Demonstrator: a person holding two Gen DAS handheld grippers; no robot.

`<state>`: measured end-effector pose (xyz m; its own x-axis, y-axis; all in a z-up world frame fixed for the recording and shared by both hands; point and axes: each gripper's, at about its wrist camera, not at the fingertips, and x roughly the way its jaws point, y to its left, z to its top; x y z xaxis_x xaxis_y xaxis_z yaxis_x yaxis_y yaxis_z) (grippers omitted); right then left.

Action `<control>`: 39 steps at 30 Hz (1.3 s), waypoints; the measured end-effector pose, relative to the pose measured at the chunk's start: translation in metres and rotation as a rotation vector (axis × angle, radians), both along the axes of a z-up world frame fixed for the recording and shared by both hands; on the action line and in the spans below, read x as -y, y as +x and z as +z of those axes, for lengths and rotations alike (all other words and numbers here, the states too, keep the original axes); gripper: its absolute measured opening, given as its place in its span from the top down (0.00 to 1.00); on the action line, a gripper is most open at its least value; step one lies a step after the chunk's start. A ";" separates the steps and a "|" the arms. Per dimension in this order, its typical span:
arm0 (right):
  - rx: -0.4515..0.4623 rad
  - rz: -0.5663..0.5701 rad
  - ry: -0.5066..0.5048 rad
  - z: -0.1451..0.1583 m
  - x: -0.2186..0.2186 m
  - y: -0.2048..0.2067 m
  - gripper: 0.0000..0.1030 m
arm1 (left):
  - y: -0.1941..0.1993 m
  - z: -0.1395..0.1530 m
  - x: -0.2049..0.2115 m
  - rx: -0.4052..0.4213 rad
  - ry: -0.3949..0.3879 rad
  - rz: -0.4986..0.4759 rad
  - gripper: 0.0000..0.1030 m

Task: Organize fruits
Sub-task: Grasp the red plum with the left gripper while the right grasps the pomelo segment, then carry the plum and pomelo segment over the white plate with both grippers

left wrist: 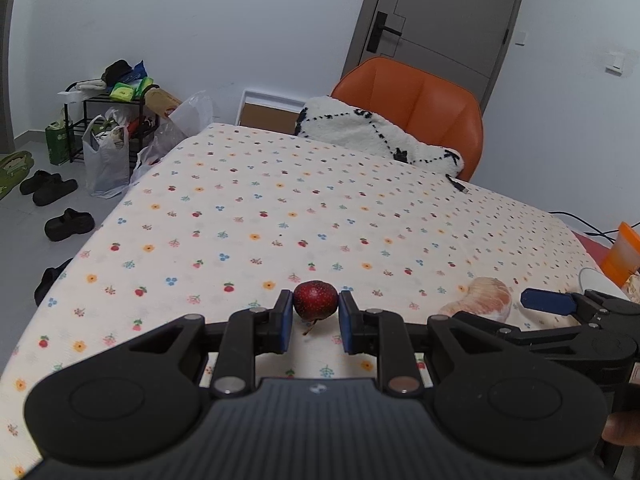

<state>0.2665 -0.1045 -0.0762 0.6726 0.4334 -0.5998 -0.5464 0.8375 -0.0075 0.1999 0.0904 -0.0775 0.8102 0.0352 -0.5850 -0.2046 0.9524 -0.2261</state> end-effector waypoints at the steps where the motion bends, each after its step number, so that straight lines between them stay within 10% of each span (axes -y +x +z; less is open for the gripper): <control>1: 0.005 0.006 -0.010 0.000 -0.002 0.001 0.00 | 0.000 -0.001 0.000 -0.002 0.000 0.001 0.78; 39: 0.059 -0.042 0.135 0.041 0.042 -0.043 0.16 | -0.017 0.028 0.045 0.057 0.022 -0.092 0.78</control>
